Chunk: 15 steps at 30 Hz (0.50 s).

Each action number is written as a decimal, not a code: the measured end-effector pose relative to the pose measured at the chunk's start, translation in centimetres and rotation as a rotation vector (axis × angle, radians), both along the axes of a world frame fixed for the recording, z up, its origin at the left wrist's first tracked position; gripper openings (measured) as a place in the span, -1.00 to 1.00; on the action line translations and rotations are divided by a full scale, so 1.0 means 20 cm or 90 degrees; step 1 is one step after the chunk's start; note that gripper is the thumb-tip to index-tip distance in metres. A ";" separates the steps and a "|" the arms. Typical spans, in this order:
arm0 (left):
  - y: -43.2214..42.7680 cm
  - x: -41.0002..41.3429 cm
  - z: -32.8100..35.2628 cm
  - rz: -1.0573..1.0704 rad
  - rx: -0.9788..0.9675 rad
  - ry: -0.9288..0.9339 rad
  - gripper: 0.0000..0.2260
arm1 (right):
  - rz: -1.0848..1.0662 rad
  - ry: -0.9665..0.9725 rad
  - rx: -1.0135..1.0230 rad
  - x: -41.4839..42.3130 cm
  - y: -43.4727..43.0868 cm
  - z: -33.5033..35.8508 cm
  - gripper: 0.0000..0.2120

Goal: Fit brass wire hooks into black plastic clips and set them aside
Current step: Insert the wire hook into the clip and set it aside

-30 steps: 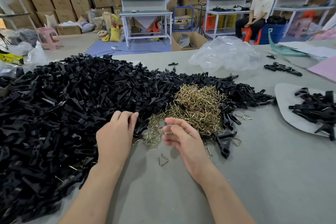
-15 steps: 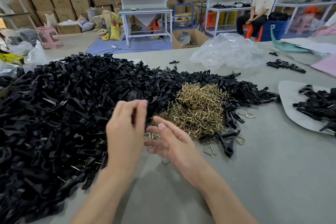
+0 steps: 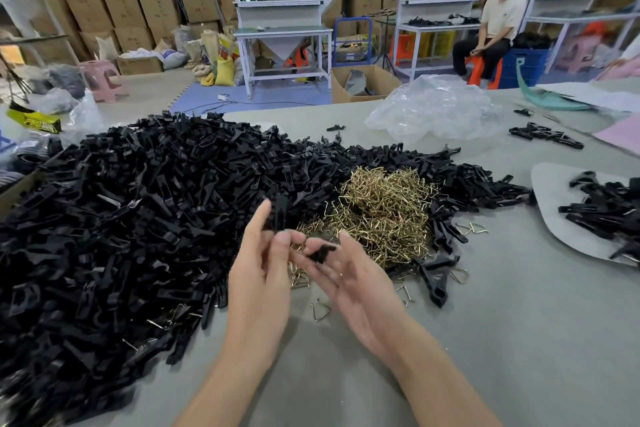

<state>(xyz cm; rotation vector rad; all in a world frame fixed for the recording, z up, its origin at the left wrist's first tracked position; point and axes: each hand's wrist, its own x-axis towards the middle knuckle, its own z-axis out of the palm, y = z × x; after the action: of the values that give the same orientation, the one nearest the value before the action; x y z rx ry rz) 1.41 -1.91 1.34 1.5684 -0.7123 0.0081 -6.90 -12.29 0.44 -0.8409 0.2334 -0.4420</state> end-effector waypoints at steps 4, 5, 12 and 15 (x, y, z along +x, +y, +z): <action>0.02 0.00 -0.03 -0.054 -0.012 0.156 -0.76 | -0.048 -0.010 0.009 0.02 -0.02 -0.01 -0.81; 0.01 0.01 -0.03 -0.055 -0.022 0.191 -0.79 | -0.069 0.002 -0.002 0.02 -0.02 -0.02 -0.86; -0.01 0.01 -0.03 -0.116 -0.063 0.323 -0.87 | -0.120 0.074 -0.130 0.02 -0.05 -0.03 -0.67; -0.02 0.01 -0.01 -0.178 -0.134 0.436 -0.84 | -0.127 0.069 -0.153 0.03 -0.06 -0.04 -0.67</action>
<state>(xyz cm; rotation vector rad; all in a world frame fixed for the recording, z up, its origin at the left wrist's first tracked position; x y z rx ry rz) 1.58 -2.28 1.11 1.1491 -0.3615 -0.6141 -6.25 -13.41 -0.34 -1.0839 0.3711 -0.6202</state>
